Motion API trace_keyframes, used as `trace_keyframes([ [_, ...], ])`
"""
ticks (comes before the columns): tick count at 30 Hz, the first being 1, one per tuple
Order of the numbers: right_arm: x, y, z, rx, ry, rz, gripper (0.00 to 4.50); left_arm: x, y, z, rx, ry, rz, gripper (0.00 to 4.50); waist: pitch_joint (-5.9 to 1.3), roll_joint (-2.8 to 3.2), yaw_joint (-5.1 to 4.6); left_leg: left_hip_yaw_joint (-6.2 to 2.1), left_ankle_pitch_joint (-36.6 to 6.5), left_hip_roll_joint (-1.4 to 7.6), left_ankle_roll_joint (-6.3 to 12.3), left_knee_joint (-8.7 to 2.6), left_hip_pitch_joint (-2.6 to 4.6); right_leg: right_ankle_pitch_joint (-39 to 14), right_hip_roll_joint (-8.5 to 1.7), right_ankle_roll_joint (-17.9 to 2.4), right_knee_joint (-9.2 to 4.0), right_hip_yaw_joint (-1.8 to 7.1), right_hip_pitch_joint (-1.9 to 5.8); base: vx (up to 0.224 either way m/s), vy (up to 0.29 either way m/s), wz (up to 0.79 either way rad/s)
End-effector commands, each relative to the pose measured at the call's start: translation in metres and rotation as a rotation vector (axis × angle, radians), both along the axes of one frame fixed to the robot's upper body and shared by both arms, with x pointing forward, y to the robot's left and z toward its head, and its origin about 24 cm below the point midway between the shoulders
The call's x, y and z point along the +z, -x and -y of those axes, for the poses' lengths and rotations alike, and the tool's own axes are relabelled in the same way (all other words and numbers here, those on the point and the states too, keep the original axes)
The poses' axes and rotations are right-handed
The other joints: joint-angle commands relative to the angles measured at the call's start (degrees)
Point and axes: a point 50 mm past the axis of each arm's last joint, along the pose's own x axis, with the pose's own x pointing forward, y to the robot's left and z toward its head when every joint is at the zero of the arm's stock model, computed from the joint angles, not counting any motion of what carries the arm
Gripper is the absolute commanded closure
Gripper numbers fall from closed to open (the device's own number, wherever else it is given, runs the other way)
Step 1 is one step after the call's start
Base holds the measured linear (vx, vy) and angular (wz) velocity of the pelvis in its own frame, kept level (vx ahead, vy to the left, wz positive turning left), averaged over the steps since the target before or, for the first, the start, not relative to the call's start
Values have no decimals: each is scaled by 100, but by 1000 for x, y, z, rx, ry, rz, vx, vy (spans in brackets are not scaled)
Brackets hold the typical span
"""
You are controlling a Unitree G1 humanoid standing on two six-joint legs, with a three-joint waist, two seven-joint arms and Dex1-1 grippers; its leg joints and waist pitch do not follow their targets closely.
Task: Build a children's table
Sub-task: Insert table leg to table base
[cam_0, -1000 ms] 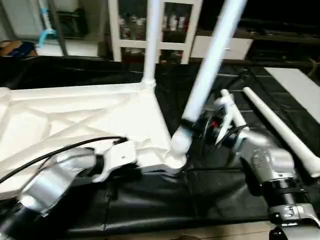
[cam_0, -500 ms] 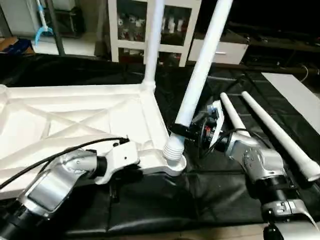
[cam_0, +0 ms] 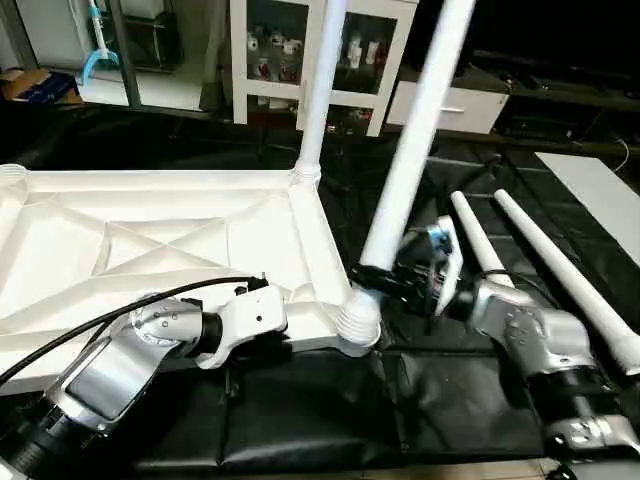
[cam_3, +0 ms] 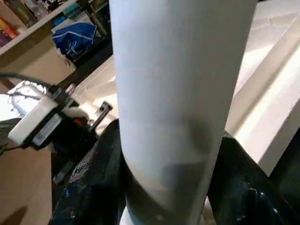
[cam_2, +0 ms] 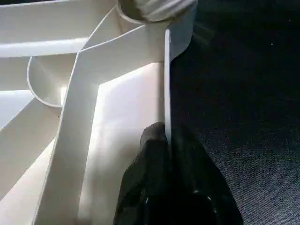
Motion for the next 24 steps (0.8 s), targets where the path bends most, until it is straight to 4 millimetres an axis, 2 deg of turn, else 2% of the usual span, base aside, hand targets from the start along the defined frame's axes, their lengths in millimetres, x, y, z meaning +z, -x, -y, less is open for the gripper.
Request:
trace_keyframes([
  [1, 1, 2, 5, 11, 49, 30, 262, -12, 1, 1, 11, -41, -22, 450, -190, 135, -4, -101, -2241, 153, -256, -533, 109, -3160, -393, -513, -563, 202, 86, 0, 0, 0],
  [2, 0, 2, 5, 10, 52, 31, 262, -12, 1, 1, 11, -40, -21, 450, -185, 111, -18, -99, -2291, 151, -256, -531, 108, -3243, -387, -485, -581, 193, 77, 0, 0, 0],
  [6, -6, -8, 12, -93, 117, 74, 262, -9, 0, 6, -37, -24, -3, 450, -177, 138, -32, -122, -2428, 145, -277, -529, 123, -3448, -400, -442, -613, 178, 44, 0, 0, 0],
  [9, -5, -11, 13, -125, 118, 77, 262, -9, 0, 6, -44, -20, -6, 450, -182, 141, -34, -121, -2449, 151, -279, -537, 131, -3315, -387, -487, -604, 184, 40, 0, 0, 0],
  [11, -4, -16, 14, -171, 115, 83, 262, -8, -1, 7, -62, -27, 3, 450, -178, 141, -41, -125, -2427, 151, -259, -550, 105, -3209, -386, -543, -583, 187, 59, 0, 0, 0],
  [18, -3, -15, 10, -140, 128, 116, 262, -5, -7, 6, -74, -61, 65, 450, -169, 148, -39, -120, -2439, 156, -253, -557, 98, -3239, -396, -535, -591, 196, 56, 0, 0, 0],
  [24, -1, -9, 6, -138, 68, 149, 262, -2, -10, 6, -77, -64, 92, 450, -142, 128, -46, -142, -2645, 146, -260, -554, 115, -3762, -408, -316, -657, 174, 19, 0, 0, 0],
])
